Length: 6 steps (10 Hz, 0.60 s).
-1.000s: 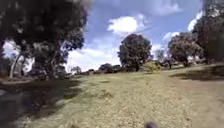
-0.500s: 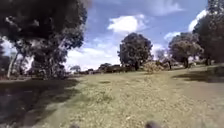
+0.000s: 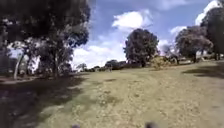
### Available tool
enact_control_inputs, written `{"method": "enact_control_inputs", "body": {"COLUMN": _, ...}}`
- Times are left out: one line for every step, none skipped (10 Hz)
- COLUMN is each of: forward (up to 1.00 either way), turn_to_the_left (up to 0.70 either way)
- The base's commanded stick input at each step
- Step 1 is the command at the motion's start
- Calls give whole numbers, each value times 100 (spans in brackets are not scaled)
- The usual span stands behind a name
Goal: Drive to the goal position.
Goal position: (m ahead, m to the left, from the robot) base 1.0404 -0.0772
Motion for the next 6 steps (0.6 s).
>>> {"method": "enact_control_inputs", "body": {"forward": 70, "turn_to_the_left": 0}}
{"method": "enact_control_inputs", "body": {"forward": 70, "turn_to_the_left": 0}}
{"method": "enact_control_inputs", "body": {"forward": 70, "turn_to_the_left": 0}}
{"method": "enact_control_inputs", "body": {"forward": 70, "turn_to_the_left": 0}}
{"method": "enact_control_inputs", "body": {"forward": 70, "turn_to_the_left": 0}}
{"method": "enact_control_inputs", "body": {"forward": 70, "turn_to_the_left": 0}}
